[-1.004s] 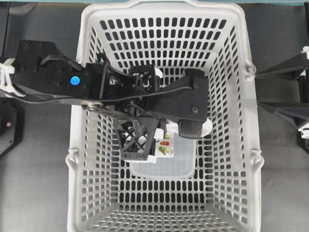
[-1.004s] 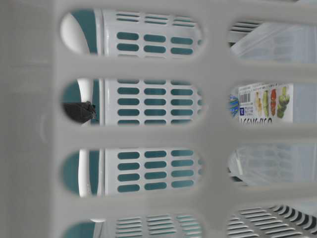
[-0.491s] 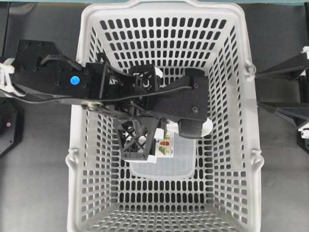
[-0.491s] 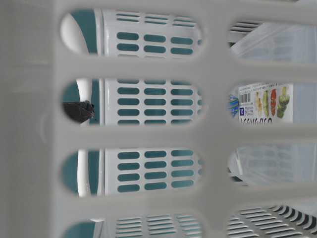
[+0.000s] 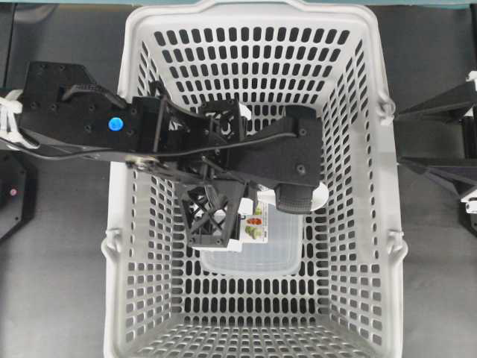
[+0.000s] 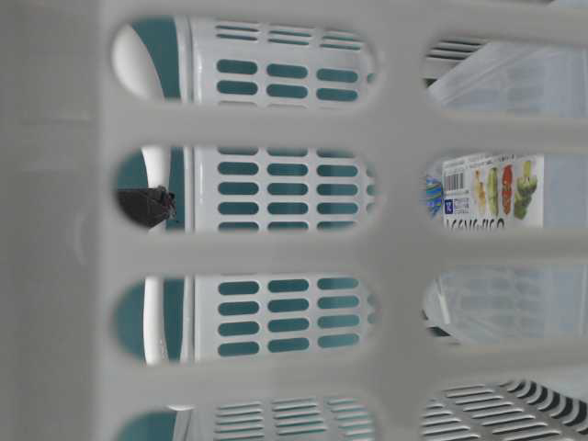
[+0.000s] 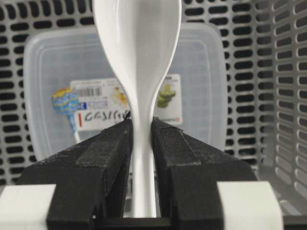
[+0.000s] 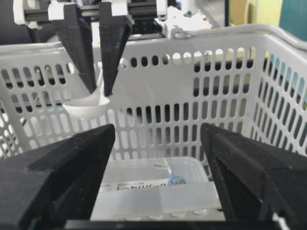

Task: Pick up the chinese spoon from the shopping basket with the left arm.
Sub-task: 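Hold the white spoon raised in the left gripper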

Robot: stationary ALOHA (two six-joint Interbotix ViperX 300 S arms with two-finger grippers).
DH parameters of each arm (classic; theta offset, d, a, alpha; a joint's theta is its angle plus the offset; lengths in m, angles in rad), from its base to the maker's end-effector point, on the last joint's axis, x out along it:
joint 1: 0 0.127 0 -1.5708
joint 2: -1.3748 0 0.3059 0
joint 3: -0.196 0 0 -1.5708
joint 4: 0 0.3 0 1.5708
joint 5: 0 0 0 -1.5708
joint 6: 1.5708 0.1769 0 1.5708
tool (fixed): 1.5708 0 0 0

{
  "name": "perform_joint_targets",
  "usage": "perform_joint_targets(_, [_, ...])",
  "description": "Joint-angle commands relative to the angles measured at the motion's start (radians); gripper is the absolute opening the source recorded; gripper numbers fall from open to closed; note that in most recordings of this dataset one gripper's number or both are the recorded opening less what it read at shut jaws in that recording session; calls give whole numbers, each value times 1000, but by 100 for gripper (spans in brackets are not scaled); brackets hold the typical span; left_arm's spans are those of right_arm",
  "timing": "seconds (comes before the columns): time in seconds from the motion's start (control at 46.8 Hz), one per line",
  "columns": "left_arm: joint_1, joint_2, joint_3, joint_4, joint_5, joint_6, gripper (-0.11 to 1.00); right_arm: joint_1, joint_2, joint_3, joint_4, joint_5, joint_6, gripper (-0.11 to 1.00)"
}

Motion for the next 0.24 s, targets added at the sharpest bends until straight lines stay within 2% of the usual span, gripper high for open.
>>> perform_joint_targets(0.0, [0,-23,-28,3,-6,0,13,-2,3,-8,3,-5,-2,70])
perform_joint_targets(0.214, [0,-23,-28,3,-5,0,13,-3,2,-9,3,-6,0,70])
